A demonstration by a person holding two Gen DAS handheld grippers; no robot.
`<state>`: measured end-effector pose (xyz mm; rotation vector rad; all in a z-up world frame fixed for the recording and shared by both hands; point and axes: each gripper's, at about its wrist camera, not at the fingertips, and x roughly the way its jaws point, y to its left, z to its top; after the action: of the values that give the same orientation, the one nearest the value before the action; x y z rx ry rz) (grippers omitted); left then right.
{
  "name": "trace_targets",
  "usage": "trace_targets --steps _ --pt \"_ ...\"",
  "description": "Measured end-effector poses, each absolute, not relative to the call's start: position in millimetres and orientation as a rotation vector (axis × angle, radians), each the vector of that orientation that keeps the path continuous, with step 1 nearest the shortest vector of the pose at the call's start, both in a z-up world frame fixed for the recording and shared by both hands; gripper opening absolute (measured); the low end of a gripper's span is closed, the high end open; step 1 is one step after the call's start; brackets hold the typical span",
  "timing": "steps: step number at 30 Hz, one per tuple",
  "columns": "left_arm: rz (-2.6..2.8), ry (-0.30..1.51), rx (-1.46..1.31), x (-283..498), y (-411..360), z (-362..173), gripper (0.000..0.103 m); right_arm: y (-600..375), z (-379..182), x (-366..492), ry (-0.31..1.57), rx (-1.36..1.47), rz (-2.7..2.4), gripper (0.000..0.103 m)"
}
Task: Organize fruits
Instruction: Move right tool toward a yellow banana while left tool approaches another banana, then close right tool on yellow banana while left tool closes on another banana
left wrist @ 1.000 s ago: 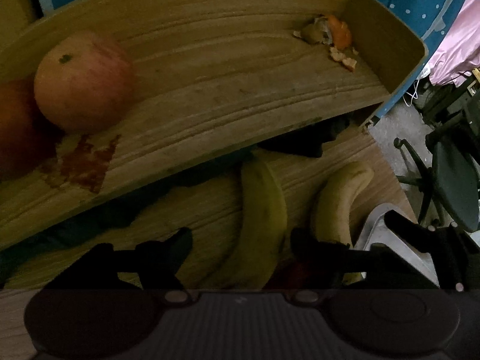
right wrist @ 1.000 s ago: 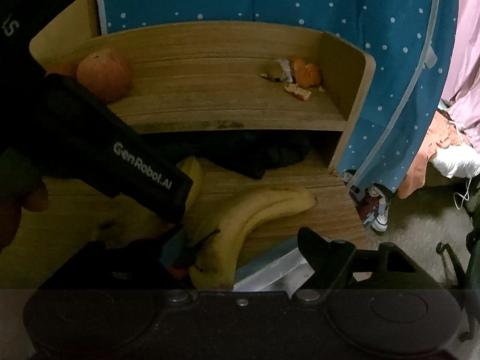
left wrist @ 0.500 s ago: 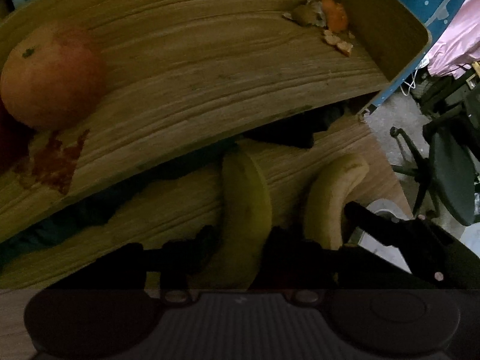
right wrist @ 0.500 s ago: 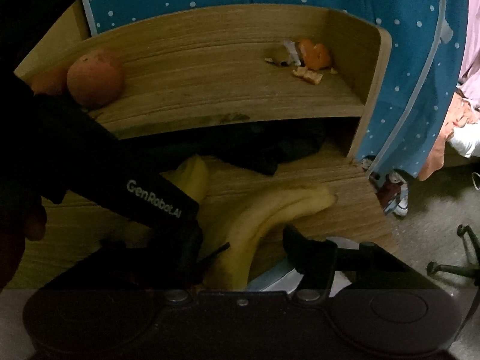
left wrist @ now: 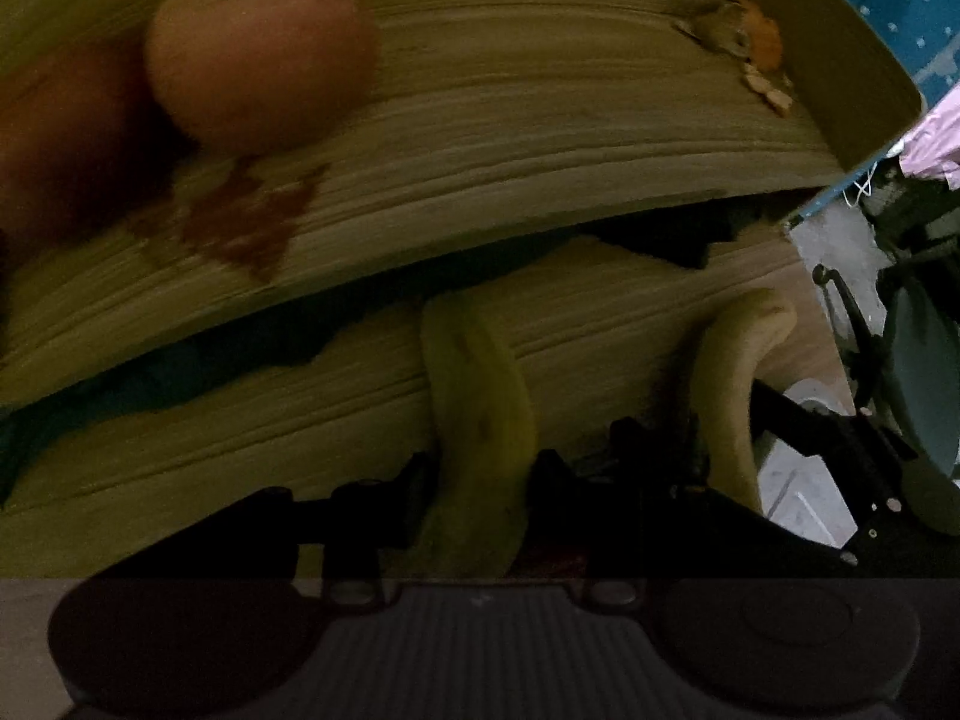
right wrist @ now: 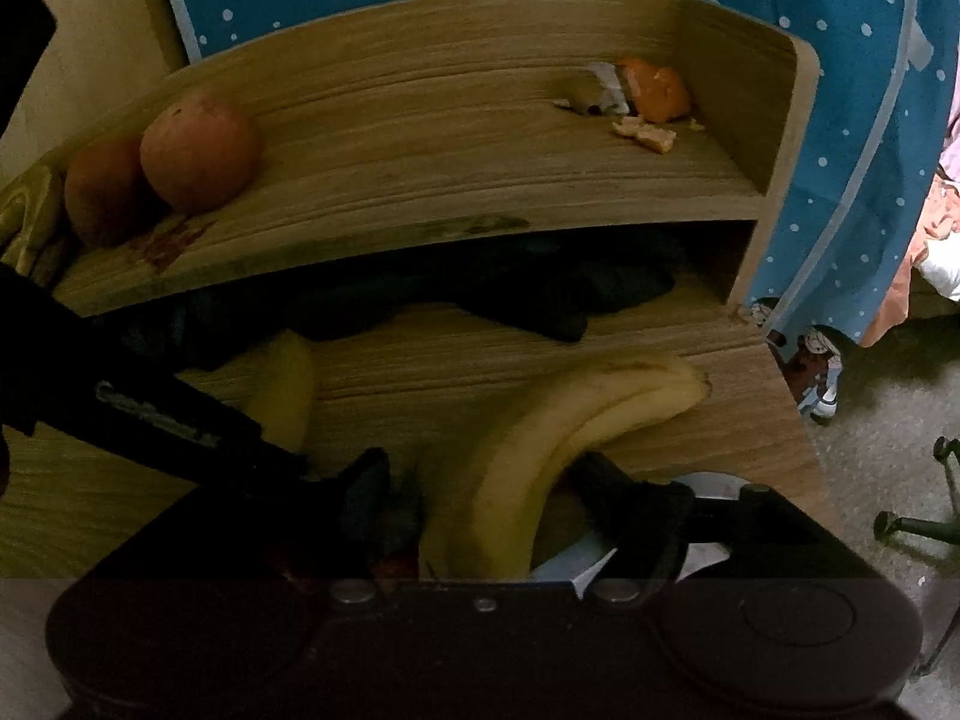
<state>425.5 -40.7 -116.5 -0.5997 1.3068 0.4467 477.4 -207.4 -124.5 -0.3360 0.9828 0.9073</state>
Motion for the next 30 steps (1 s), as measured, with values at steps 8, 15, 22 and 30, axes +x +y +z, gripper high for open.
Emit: trace_targets --steps 8,15,22,30 --pt "0.479 1.307 -0.624 405.8 -28.6 -118.3 0.04 -212.5 -124.7 477.2 0.973 -0.295 0.883 0.067" --pt "0.472 1.295 -0.646 388.0 -24.3 -118.7 0.04 -210.3 -124.1 484.0 1.006 -0.21 0.828 0.076" --pt "0.447 1.285 -0.645 379.7 -25.6 -119.5 0.04 -191.4 -122.3 485.2 1.026 -0.208 0.685 0.068" --pt "0.42 1.282 -0.646 370.2 -28.0 -118.6 0.04 -182.5 -121.8 476.3 0.994 -0.279 0.578 0.046"
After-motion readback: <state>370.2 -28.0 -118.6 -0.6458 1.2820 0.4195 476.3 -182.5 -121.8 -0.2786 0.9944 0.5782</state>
